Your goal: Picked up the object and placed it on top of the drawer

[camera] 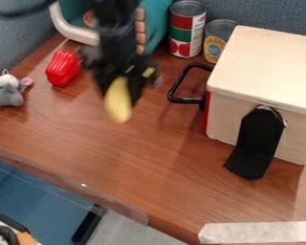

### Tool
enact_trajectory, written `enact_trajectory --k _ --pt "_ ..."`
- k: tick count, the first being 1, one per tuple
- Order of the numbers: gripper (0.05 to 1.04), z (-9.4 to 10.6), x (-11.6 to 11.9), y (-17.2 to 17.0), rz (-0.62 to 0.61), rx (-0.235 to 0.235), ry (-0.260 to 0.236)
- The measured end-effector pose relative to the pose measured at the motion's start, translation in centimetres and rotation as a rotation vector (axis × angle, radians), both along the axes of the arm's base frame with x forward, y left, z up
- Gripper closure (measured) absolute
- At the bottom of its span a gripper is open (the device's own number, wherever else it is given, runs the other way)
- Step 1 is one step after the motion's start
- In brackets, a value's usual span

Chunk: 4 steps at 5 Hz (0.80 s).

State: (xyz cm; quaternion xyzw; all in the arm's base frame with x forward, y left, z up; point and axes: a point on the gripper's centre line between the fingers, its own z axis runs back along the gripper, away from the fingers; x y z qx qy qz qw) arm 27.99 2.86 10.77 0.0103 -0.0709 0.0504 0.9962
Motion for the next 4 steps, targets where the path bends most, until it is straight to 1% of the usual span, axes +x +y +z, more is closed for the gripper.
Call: enact_trajectory --k 1,2,3,4 --pt "0.532 3.8 3.3 -4.6 -0.029 -0.065 -0.030" --pt "0.532 5.3 6.8 -8.1 -0.041 -0.069 -0.017" --pt "0.532 5.4 8.9 -10.8 -0.063 -0.058 -0.013" --pt "0.532 4.6 9.0 -11.2 -0.066 -0.026 0.009"
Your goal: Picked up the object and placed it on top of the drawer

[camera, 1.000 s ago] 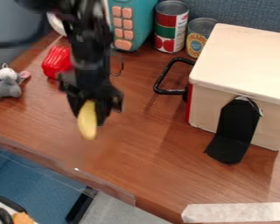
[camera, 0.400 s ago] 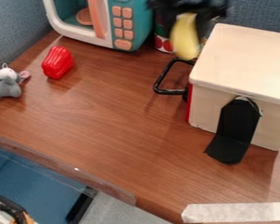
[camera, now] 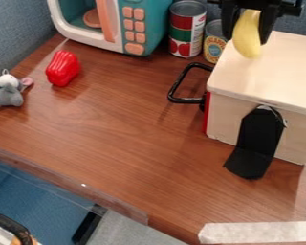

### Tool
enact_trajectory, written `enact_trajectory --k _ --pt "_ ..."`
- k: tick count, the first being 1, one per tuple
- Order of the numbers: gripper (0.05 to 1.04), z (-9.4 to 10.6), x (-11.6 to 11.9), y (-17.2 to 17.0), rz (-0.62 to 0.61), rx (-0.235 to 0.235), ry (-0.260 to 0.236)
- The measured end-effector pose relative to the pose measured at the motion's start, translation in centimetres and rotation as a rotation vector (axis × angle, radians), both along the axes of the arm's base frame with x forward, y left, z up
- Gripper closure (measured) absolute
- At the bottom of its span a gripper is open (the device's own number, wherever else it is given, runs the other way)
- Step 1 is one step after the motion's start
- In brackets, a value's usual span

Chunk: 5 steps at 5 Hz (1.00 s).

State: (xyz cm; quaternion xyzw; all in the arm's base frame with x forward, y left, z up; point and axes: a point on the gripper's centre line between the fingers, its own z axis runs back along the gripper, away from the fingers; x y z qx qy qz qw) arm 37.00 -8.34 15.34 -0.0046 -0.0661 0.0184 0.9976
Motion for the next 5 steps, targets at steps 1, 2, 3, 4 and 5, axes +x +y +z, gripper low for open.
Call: enact_trajectory --k 1,2,3,4,5 --pt "0.532 -1.8 0.1 0.0 -0.005 0.026 0.032" --pt "0.532 -3.7 0.3 0.1 -0.003 0.044 0.065" --pt "0.454 -3.8 0.2 -0.2 -0.009 0.028 0.071" --pt "0.168 -3.6 -0.1 -0.2 0.003 0.025 0.084" --pt "0.073 0.2 -1.0 0.1 0.055 0.037 0.025"
